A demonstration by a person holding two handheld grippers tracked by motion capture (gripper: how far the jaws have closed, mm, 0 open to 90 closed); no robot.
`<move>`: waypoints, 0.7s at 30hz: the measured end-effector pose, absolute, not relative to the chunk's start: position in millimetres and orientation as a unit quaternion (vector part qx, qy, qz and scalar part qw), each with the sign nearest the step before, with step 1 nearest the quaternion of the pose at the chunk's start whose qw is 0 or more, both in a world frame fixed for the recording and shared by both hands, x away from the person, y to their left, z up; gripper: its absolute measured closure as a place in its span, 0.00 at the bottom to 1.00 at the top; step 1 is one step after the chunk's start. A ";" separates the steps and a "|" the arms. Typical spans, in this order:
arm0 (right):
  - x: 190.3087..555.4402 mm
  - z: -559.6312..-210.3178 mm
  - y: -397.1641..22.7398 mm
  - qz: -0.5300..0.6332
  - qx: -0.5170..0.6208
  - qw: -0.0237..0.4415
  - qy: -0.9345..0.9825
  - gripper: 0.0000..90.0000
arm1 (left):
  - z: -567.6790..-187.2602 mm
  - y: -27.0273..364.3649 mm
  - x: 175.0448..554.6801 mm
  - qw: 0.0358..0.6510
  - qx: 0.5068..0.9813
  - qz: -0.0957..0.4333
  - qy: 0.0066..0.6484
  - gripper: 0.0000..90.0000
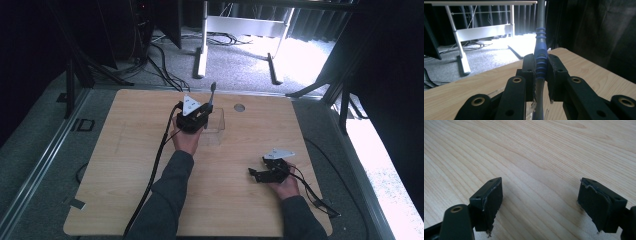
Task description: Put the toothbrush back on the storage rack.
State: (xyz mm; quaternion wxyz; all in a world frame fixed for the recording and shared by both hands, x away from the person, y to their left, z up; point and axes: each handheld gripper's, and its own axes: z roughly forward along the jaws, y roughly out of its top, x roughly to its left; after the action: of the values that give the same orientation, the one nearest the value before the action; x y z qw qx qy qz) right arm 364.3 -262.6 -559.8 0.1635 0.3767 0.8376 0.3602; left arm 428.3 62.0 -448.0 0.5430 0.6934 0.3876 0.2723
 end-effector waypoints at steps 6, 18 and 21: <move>364.2 -559.7 -262.6 0.360 0.377 0.163 0.838 0.22 | -453.6 62.8 431.7 0.526 0.707 0.267 0.389 0.87; 364.3 -559.8 -262.8 0.360 0.376 0.164 0.838 0.22 | -464.4 65.0 437.7 0.487 0.738 0.251 0.394 0.87; 364.3 -559.8 -262.8 0.360 0.376 0.164 0.838 0.22 | -466.2 63.6 437.9 0.477 0.747 0.250 0.389 0.87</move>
State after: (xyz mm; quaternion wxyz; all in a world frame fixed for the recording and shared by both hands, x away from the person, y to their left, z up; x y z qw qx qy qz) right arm 364.3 -262.8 -559.8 0.1644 0.3761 0.8377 0.3603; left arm 437.9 63.6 -466.2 0.4773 0.7469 0.3894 0.2501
